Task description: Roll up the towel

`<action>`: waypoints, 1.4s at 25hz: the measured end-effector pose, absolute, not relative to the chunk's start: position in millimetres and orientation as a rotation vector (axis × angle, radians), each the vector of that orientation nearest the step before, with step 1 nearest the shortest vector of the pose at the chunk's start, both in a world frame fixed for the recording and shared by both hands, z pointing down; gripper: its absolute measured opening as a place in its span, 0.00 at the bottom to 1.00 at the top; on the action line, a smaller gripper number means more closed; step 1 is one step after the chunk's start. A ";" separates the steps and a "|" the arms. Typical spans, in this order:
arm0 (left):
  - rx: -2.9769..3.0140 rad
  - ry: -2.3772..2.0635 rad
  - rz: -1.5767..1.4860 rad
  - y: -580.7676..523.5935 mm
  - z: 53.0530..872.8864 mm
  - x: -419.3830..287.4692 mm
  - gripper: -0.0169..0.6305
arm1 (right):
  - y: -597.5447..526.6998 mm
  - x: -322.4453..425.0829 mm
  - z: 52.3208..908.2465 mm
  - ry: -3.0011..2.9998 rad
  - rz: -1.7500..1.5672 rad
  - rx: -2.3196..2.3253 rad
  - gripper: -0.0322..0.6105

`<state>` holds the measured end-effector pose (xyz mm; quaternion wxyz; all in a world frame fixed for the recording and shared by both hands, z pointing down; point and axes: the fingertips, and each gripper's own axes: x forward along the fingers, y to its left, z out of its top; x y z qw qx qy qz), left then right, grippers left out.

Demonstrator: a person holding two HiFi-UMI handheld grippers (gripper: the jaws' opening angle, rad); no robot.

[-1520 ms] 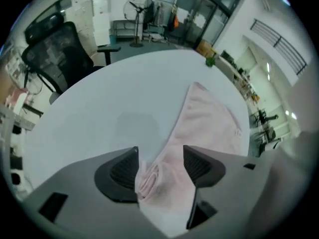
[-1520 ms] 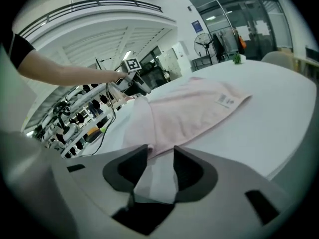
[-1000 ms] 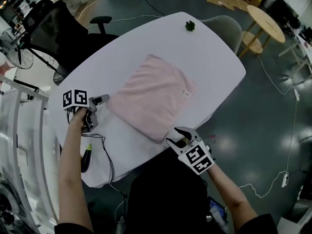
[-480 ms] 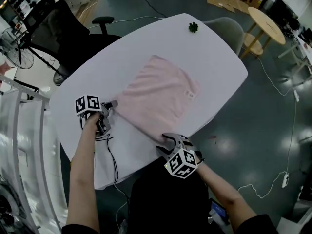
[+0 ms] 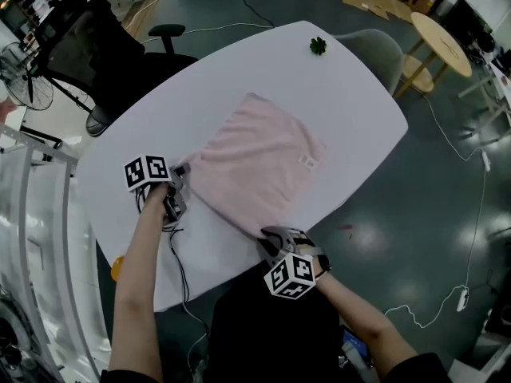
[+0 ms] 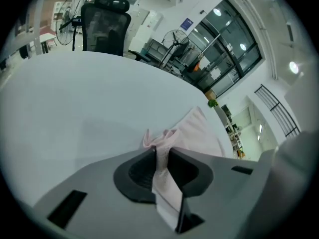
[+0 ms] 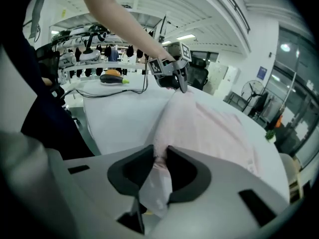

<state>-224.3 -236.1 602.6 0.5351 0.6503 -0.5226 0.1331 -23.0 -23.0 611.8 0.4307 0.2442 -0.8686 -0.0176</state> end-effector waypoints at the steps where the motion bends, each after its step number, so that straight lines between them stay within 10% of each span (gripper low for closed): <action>1: 1.541 -1.238 0.259 -236.8 597.9 -224.1 0.14 | -23.6 -21.5 608.8 -2.179 -0.020 0.612 0.19; 35: 1.349 -1.243 0.297 -150.9 601.8 -269.2 0.14 | 17.5 -31.6 571.2 -2.386 0.596 0.627 0.18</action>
